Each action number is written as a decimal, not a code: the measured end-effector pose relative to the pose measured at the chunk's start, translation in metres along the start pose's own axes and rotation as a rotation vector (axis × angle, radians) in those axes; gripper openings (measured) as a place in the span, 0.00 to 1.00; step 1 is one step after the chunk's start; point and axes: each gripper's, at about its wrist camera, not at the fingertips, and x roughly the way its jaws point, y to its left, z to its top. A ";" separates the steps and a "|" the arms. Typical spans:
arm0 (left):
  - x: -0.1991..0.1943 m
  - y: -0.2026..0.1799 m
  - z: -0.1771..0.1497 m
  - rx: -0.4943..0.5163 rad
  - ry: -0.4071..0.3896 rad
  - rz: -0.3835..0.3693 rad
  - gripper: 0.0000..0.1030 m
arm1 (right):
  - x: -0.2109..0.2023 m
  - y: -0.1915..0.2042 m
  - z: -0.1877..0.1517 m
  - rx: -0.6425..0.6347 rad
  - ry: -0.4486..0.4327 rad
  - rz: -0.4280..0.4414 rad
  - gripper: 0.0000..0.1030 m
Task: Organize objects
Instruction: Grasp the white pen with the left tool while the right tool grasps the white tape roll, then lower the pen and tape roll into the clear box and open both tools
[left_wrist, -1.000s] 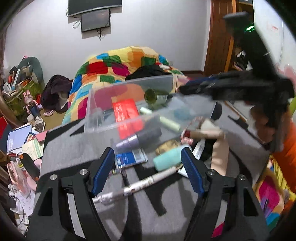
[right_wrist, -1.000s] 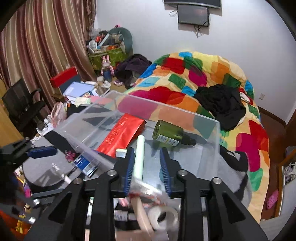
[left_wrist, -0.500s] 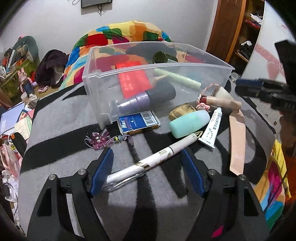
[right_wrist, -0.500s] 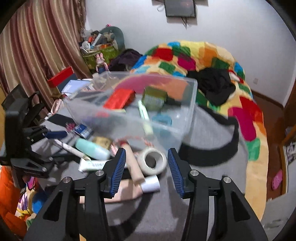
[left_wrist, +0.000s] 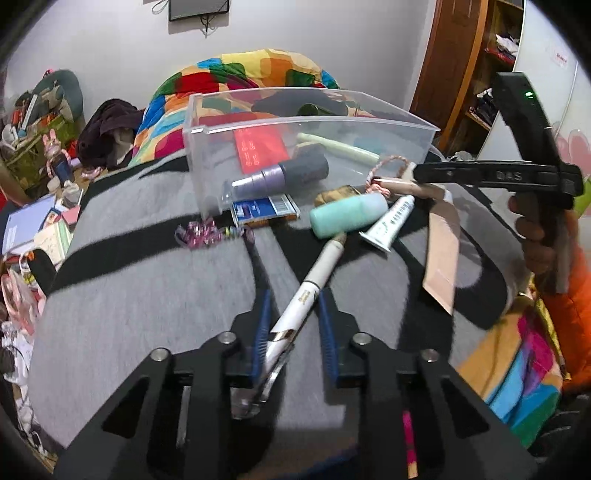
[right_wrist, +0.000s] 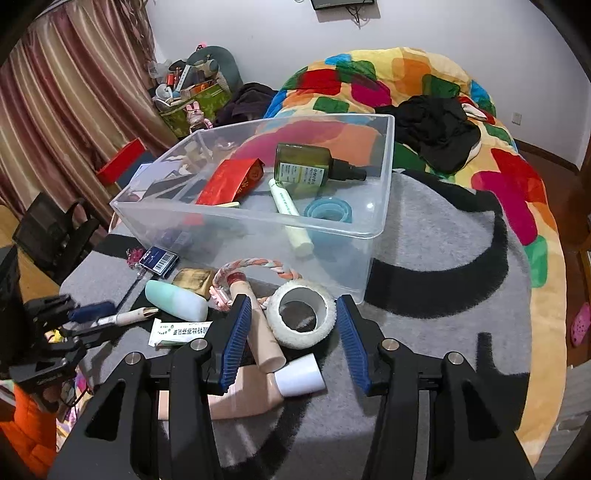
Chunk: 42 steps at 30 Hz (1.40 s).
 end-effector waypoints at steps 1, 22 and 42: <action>-0.003 -0.001 -0.003 -0.003 0.001 -0.010 0.21 | 0.001 -0.001 0.000 0.005 0.002 0.002 0.44; -0.021 0.001 -0.007 -0.050 -0.111 0.005 0.10 | -0.036 0.006 -0.016 0.015 -0.086 0.006 0.34; -0.034 0.018 0.091 -0.110 -0.260 -0.009 0.10 | -0.055 0.037 0.041 0.000 -0.249 -0.031 0.34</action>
